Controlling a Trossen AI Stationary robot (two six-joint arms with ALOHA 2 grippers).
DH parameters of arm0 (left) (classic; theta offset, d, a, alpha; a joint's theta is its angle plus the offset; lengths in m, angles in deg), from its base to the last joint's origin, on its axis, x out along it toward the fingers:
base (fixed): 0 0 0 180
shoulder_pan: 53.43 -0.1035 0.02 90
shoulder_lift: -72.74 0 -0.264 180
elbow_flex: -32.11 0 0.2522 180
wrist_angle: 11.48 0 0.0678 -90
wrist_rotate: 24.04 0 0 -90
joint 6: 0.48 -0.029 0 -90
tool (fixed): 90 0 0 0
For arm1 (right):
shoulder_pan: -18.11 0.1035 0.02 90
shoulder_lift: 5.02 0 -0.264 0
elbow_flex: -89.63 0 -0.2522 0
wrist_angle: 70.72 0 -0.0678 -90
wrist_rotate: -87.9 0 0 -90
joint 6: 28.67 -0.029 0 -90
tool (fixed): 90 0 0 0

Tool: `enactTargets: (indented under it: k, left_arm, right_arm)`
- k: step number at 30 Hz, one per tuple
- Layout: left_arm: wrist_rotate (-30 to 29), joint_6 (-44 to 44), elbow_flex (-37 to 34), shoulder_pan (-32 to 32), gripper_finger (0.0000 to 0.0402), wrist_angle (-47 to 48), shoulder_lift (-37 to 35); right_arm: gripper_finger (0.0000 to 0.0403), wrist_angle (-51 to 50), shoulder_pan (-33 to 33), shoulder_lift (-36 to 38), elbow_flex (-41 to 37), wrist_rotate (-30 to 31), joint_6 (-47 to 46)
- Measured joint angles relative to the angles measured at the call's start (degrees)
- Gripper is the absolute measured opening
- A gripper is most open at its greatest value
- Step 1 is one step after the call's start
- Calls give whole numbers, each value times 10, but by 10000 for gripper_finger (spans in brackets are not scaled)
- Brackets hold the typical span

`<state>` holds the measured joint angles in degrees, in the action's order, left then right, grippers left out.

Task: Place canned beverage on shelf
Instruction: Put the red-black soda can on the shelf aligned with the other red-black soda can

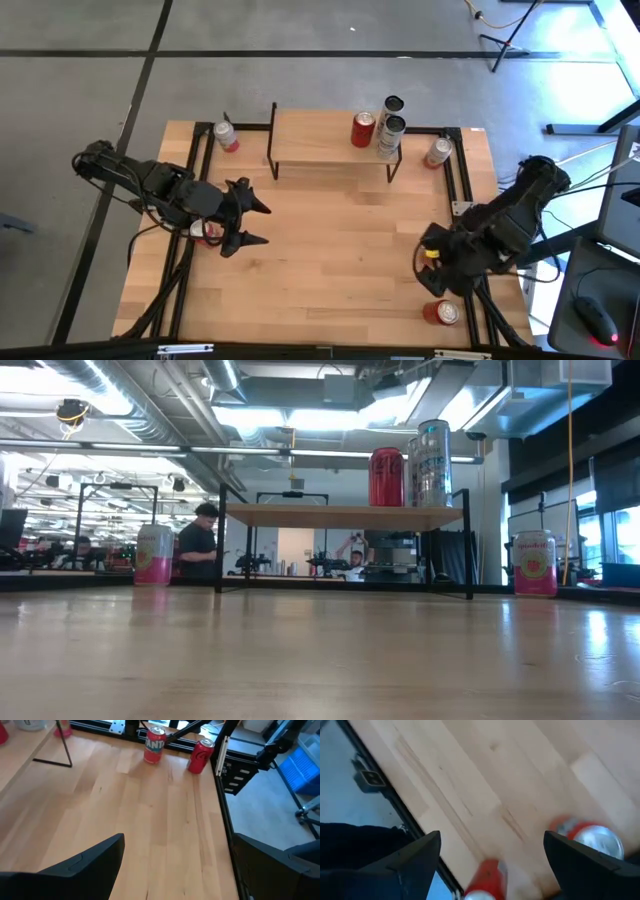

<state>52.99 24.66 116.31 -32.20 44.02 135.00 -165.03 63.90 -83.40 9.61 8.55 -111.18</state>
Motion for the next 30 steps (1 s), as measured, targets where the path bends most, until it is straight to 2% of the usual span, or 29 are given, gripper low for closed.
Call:
enactTargets:
  k: [7, 12, 16, 19, 30]
  left_arm:
    - [0, 9, 0, 0, 355, -2, 0]
    - [0, 17, 0, 1, 355, -2, 0]
    - [0, 17, 0, 6, 355, -4, 3]
    - [-4, 17, 0, 6, 355, -4, 4]
    - [2, 18, 0, 9, 355, -3, 5]
  right_arm:
    - [342, -14, 58, -19, 0, -14, -133]
    - [342, -27, 94, -43, 0, -89, -270]
    - [342, -16, 121, -68, 0, -124, -352]
    - [342, -20, 133, -90, -1, -141, -379]
    - [342, 12, 144, -137, 0, -126, -408]
